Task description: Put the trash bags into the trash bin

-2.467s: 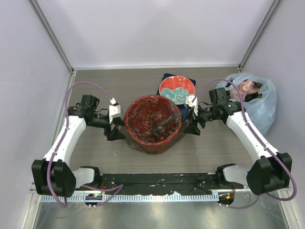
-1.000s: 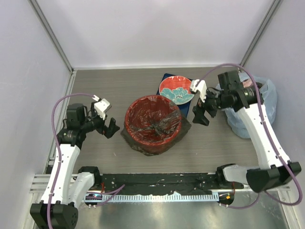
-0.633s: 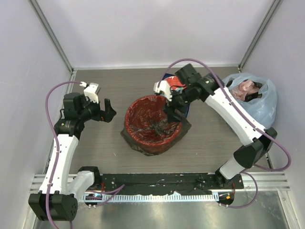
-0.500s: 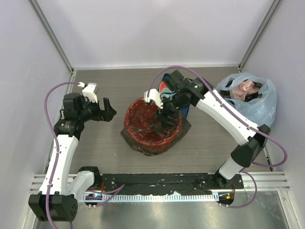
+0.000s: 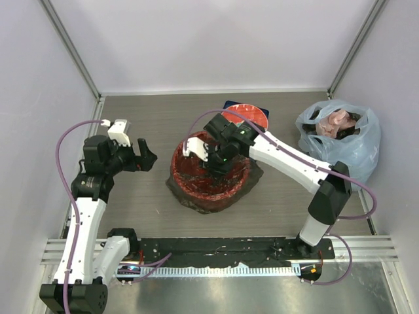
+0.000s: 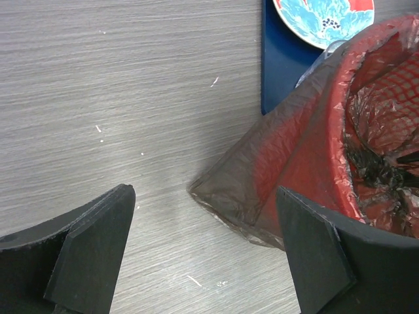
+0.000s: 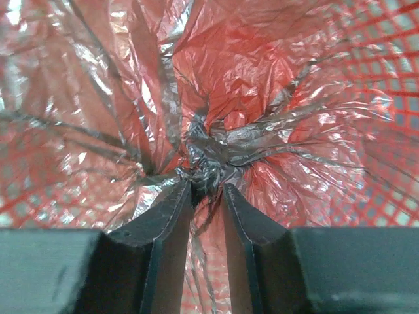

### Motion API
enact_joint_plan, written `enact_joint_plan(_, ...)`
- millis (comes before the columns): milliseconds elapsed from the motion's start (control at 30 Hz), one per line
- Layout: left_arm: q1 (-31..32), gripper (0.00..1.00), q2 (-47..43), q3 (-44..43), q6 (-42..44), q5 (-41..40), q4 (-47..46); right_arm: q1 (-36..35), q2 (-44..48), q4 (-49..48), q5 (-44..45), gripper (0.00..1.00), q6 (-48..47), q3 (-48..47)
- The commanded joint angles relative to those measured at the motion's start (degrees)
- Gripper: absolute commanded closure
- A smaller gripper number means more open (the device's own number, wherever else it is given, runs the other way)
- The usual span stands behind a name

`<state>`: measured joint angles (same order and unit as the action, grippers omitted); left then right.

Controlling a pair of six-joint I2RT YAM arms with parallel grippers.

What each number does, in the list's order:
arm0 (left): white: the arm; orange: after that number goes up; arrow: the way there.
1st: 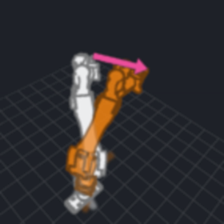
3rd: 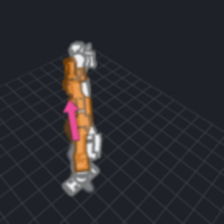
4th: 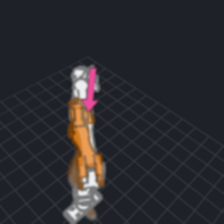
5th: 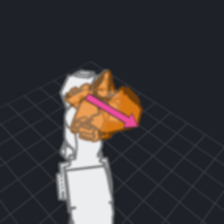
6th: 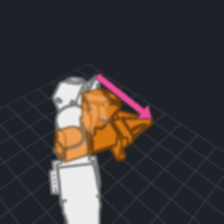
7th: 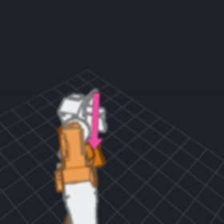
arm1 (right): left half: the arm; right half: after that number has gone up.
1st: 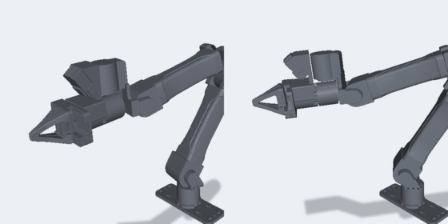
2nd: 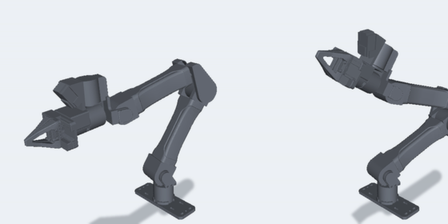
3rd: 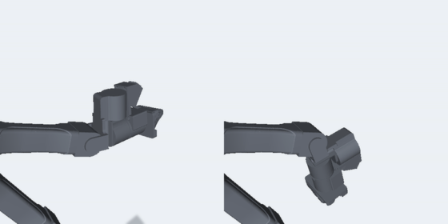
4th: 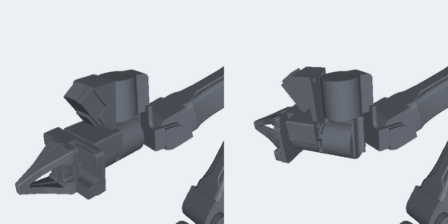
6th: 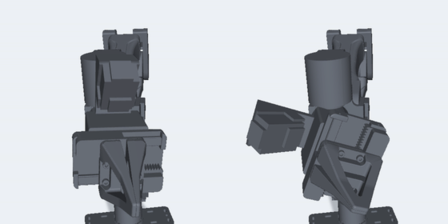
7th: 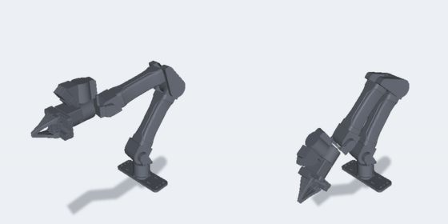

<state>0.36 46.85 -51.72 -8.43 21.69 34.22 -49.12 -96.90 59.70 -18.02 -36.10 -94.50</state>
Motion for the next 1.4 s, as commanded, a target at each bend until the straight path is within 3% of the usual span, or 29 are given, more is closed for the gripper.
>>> enact_joint_plan(0,-0.18,0.08,-0.79,-0.13,0.25,-2.18,0.15,-0.8,-1.27,-6.43,5.18,0.71,0.06,4.84)
enact_joint_plan(167,-0.18,0.11,-0.45,-0.39,-0.8,-3.49,-0.11,-0.8,-1.71,-14.07,9.75,0.86,-0.9,12.22)
enact_joint_plan(333,-0.18,0.13,0.79,-0.66,-1.24,-3.94,-0.47,-0.89,-3.55,-19.35,10.55,0.94,0.58,15.21)
enact_joint_plan(433,-0.1,0.13,1.4,-1.01,-1.33,-3.68,-0.9,-0.8,-3.99,-24.44,11.52,0.97,0.85,18.2)
enact_joint_plan(700,-0.1,0.13,2.54,-1.97,-1.77,-3.94,-0.21,-0.8,-6.72,-27.18,11.25,0.99,2.35,20.84)
enact_joint_plan(933,-0.18,0.12,4.83,-4.61,-2.03,-3.5,2.34,-0.8,-5.93,-26.66,10.2,0.98,4.36,21.2)
enact_joint_plan(1067,-0.1,0.0,6.49,-6.72,-4.48,-1.74,3.4,-0.89,-4.0,-24.46,9.06,0.91,6.21,17.17)
enact_joint_plan(1367,-0.1,0.0,7.38,-10.76,-4.49,-0.34,4.19,-0.8,1.62,-22.35,6.68,0.8,9.46,12.59)
